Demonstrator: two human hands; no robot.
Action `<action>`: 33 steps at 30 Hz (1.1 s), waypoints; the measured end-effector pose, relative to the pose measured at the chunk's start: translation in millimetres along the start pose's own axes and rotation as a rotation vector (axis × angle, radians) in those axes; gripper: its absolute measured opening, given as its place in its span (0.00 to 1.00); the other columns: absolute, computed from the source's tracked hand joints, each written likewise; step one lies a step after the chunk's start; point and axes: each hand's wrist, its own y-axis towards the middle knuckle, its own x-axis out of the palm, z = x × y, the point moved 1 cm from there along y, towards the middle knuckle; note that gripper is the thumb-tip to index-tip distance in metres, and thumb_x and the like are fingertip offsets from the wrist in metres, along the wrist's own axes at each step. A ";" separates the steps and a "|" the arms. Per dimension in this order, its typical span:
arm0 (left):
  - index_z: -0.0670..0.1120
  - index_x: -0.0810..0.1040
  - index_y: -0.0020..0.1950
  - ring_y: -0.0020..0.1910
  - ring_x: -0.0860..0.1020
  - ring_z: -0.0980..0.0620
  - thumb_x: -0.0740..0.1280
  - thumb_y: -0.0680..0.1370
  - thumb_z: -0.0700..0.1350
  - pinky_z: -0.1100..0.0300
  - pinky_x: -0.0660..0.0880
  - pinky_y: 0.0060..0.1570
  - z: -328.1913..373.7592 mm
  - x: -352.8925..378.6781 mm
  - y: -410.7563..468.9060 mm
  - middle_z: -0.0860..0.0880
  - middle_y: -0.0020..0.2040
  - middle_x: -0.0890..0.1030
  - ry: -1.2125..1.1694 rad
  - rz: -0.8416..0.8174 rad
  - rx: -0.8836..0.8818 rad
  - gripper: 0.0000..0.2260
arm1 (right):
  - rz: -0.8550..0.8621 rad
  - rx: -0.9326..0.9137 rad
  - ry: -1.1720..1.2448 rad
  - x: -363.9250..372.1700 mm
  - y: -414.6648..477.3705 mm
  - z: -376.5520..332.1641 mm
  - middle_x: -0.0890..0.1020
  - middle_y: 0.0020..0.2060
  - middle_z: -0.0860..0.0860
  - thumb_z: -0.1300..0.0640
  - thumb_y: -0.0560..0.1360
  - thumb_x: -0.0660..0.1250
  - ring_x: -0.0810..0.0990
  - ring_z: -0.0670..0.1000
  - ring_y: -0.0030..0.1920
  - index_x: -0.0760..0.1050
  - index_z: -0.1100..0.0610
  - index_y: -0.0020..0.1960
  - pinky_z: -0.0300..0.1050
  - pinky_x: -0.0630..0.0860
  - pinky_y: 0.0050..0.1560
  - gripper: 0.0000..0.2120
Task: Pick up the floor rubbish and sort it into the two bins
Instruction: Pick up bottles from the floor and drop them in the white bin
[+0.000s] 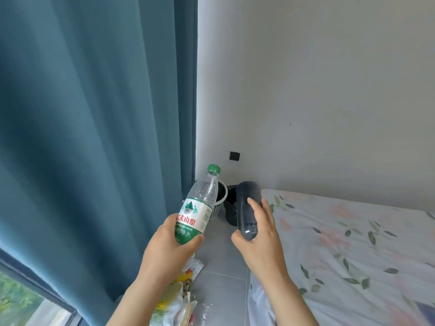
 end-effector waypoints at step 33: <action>0.55 0.68 0.66 0.48 0.78 0.56 0.73 0.71 0.56 0.56 0.79 0.47 134.8 170.7 257.7 0.56 0.52 0.78 -0.018 0.008 -0.073 0.27 | -0.094 -0.011 0.053 -70.0 304.5 124.9 0.51 0.77 0.40 0.55 0.71 0.69 0.63 0.44 0.73 0.59 0.39 0.73 0.46 0.70 0.66 0.35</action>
